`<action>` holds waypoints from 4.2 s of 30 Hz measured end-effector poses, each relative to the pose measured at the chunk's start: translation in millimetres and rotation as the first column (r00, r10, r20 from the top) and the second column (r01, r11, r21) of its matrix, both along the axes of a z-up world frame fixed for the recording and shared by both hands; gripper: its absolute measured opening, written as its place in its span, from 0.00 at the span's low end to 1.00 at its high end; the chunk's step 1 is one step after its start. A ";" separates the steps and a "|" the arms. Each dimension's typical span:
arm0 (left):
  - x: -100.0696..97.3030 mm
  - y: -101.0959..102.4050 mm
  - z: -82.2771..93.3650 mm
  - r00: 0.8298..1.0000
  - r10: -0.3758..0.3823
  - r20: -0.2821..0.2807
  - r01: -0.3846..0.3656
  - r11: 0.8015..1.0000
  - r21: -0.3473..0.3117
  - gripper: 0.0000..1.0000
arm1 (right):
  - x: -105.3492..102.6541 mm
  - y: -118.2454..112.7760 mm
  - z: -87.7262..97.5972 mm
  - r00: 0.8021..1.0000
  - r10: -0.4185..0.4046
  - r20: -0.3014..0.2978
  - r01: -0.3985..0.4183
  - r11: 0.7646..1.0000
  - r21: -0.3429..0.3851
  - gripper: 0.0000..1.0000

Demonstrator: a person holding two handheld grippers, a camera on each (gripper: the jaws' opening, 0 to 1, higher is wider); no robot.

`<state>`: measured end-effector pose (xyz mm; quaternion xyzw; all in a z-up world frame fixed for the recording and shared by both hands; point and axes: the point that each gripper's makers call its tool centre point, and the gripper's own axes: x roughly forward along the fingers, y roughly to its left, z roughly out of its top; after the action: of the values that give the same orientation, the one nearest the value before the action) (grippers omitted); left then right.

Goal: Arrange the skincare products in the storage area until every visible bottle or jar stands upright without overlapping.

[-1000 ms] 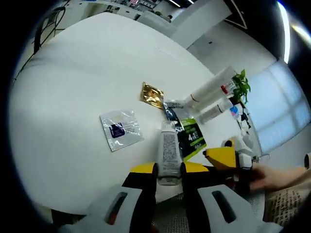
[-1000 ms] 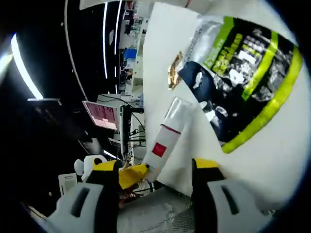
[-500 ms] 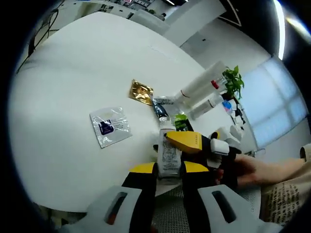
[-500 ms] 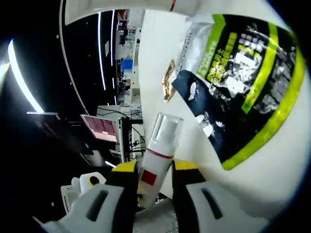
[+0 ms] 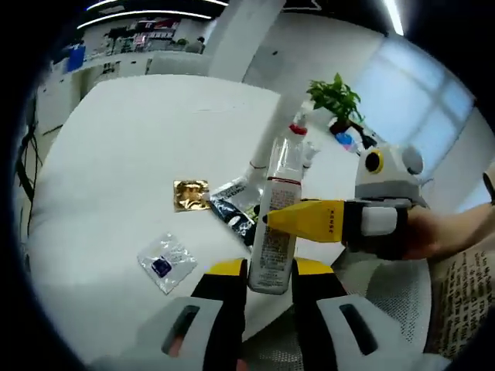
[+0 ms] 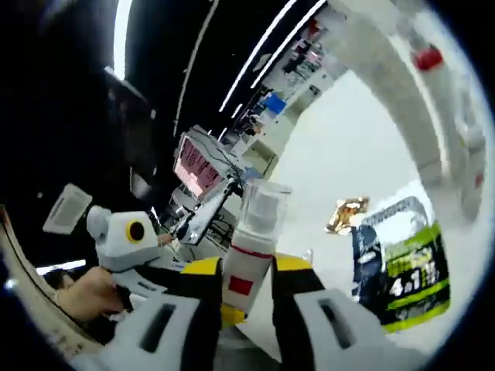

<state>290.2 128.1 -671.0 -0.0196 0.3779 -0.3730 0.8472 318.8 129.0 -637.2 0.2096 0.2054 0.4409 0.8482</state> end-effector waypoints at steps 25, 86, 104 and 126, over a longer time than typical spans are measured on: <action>-0.1 -30.7 45.7 0.956 -0.133 0.260 0.147 0.988 -0.035 0.18 | -21.9 -14.0 52.4 0.955 0.120 0.270 -0.088 0.988 -0.128 0.29; 33.9 -115.9 33.5 0.790 -0.526 0.315 0.522 0.847 0.103 0.17 | -12.8 -87.9 62.1 0.906 0.202 0.373 -0.027 0.905 -0.424 0.43; 100.7 -160.1 -12.9 0.785 -0.529 0.322 0.530 0.843 0.093 0.17 | -3.4 -158.1 11.0 0.965 -0.032 0.260 0.149 0.883 -0.445 0.74; 112.2 -171.7 -54.0 0.742 -0.585 0.327 0.582 0.805 0.118 0.18 | -10.1 -179.0 -19.0 0.977 -0.142 0.161 0.201 0.867 -0.456 0.76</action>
<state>402.4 -43.7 -724.9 0.1691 0.2105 -0.6149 0.7409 308.8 -50.0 -656.1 -0.0117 0.2341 0.3127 0.9205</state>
